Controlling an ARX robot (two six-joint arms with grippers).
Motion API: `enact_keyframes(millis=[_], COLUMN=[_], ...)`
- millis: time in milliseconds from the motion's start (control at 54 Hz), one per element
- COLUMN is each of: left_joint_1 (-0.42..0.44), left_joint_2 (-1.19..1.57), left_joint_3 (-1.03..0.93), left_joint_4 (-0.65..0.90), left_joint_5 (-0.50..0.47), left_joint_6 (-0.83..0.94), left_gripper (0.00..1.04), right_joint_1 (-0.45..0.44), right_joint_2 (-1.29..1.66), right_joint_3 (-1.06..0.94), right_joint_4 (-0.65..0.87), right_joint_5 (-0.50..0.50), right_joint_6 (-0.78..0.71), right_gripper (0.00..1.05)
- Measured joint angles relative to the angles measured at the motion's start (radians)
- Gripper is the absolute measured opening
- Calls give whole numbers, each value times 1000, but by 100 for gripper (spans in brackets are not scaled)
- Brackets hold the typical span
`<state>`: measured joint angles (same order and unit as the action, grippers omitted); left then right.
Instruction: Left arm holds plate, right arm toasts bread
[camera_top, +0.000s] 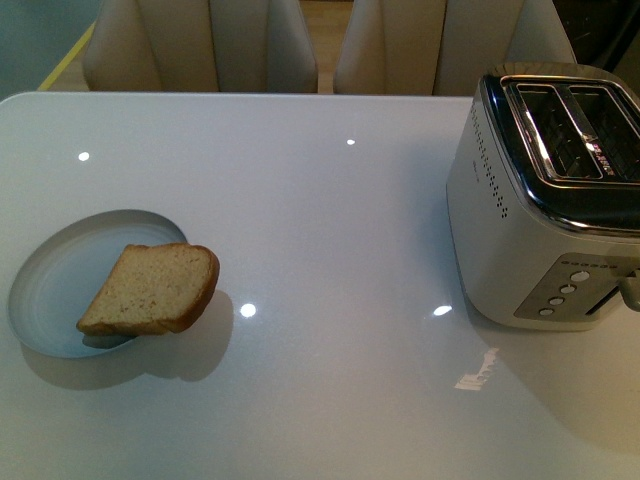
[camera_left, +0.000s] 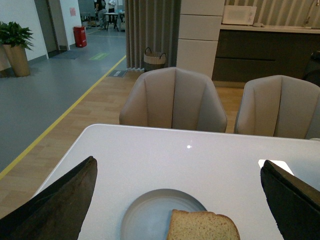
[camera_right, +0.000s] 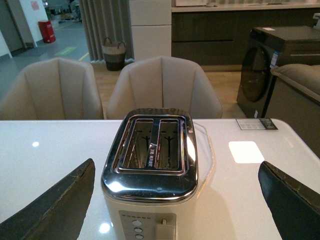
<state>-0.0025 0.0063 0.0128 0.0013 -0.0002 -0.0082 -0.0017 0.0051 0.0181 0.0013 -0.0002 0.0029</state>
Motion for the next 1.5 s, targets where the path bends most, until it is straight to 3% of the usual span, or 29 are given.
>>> enact_keyframes(millis=[426, 574, 666, 870, 1147, 1314, 1499], left_joint_1=[0, -11, 15, 179, 219, 224, 224], left_joint_2=[5, 297, 392, 736, 1361, 1671, 1967], left_joint_3=[2, 198, 218, 271, 379, 455, 562], left_joint_4=[-7, -466, -489, -161, 288, 428, 458], left_joint_5=[1, 32, 82, 185, 192, 194, 163], left_joint_6=[-10, -310, -428, -453, -460, -521, -570], left_gripper=[98, 98, 97, 97, 97, 97, 98], right_joint_1=[0, 0, 0, 0, 0, 0, 0], right_joint_2=[0, 0, 0, 0, 0, 0, 0], right_joint_3=[0, 0, 0, 0, 0, 0, 0], right_joint_4=[0, 0, 0, 0, 0, 0, 0], right_joint_5=[0, 0, 0, 0, 0, 0, 0], right_joint_6=[0, 0, 0, 0, 0, 0, 0], right_gripper=[96, 96, 96, 96, 96, 96, 96])
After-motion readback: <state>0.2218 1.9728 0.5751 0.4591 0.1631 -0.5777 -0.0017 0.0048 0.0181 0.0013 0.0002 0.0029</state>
